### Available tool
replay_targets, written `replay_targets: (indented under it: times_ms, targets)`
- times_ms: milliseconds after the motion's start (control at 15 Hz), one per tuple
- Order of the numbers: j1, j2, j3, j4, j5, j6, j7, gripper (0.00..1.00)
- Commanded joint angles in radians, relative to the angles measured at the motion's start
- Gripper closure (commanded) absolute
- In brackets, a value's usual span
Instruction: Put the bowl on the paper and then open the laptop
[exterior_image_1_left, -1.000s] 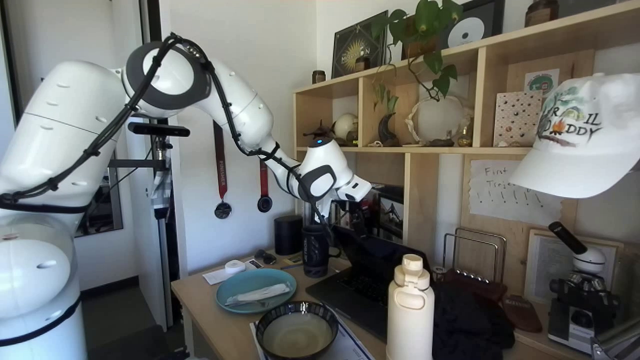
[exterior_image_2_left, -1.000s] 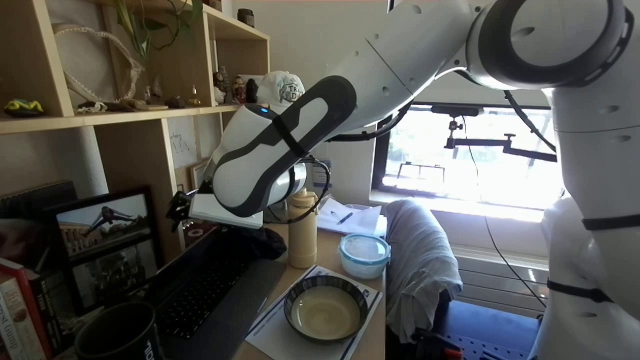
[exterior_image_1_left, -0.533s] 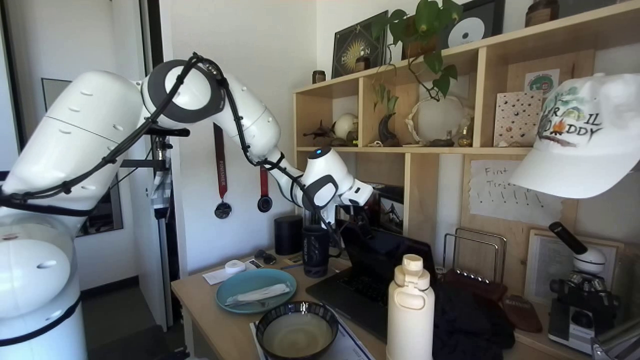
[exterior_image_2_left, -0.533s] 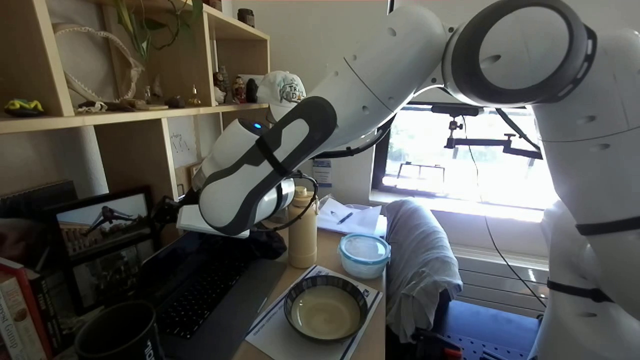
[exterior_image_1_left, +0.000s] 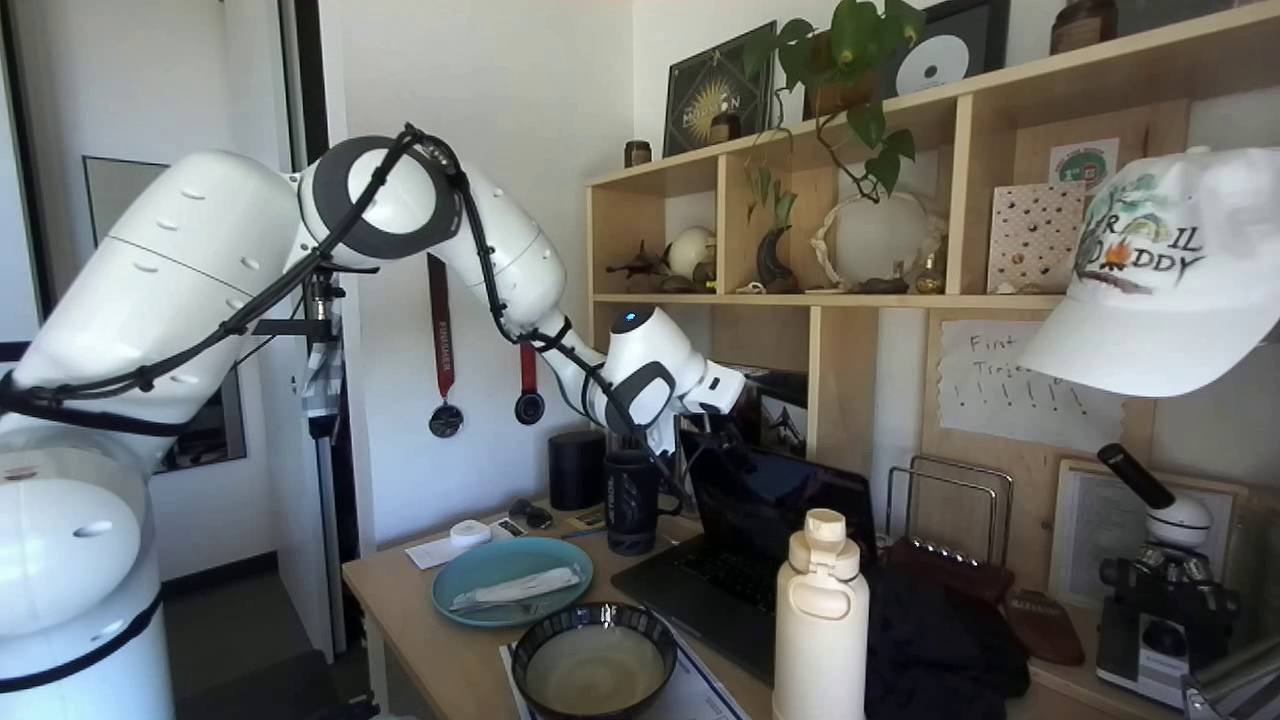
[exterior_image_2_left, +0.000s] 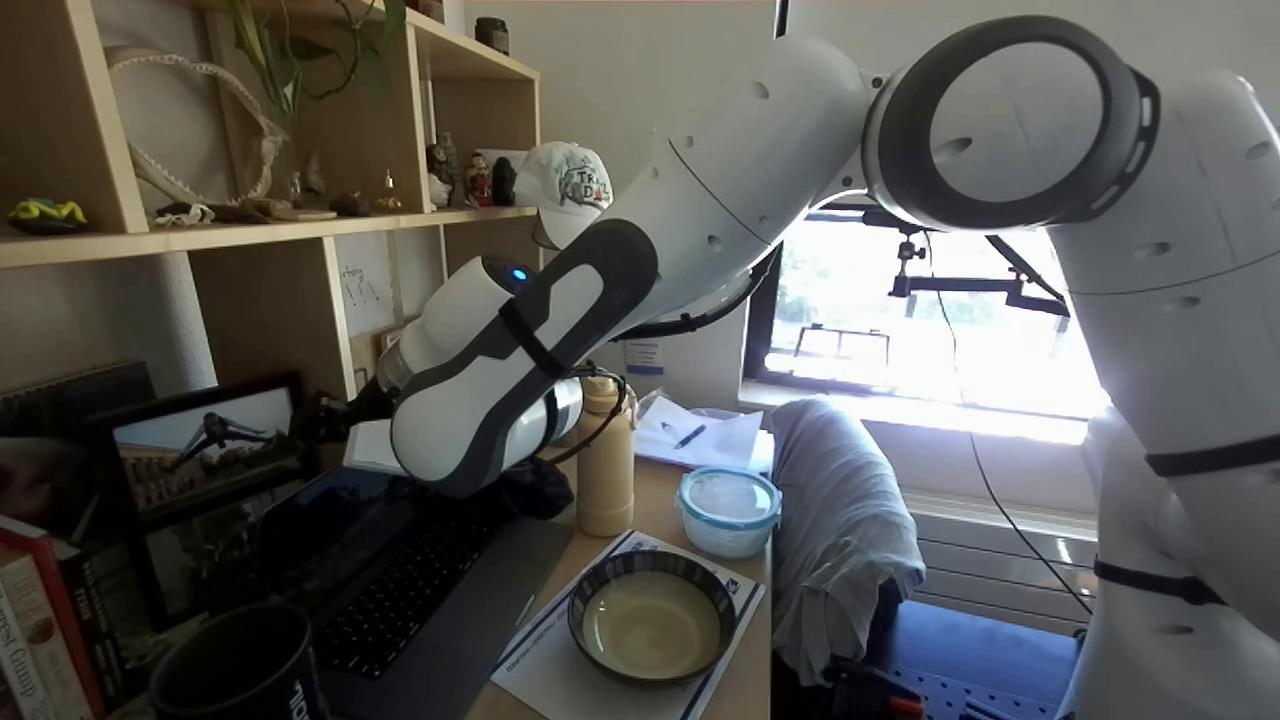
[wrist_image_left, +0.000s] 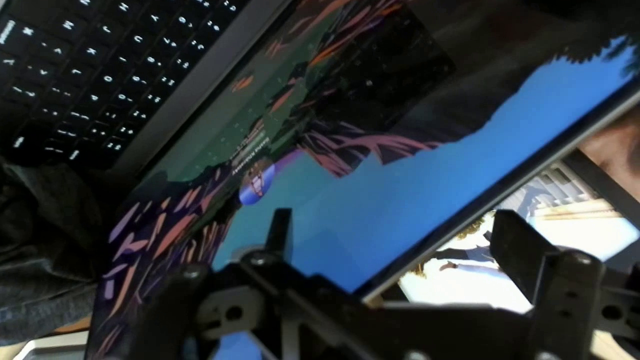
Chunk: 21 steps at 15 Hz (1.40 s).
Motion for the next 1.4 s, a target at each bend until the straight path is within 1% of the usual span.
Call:
replay_targets:
  times_ms: [0,267,333,467,533,867,933,1133,1200,1267,1333]
  targets:
    - [-0.009,0.016,0.014,0.034,-0.013,0.072,-0.014,0.0]
    - [-0.008,0.02,0.015,0.029,-0.021,0.132,-0.015,0.0]
    - [-0.016,0.02,0.035,0.03,0.041,0.151,-0.085,0.0]
    - [-0.024,0.015,0.052,0.023,0.066,0.174,-0.117,0.0]
    - [-0.036,0.008,0.072,0.018,0.074,0.183,-0.131,0.0]
    - [-0.051,-0.007,0.109,-0.006,0.103,0.276,-0.17,0.0]
    - [-0.047,-0.007,0.098,0.044,0.11,0.229,-0.175,0.0]
    - [-0.045,-0.015,0.097,0.059,0.115,0.231,-0.181,0.0]
    - [-0.019,-0.023,0.061,0.058,0.081,0.231,-0.138,0.0]
    - [-0.011,-0.031,0.053,0.062,0.088,0.231,-0.14,0.0]
    - [-0.005,-0.048,0.049,0.04,0.101,0.231,-0.137,0.0]
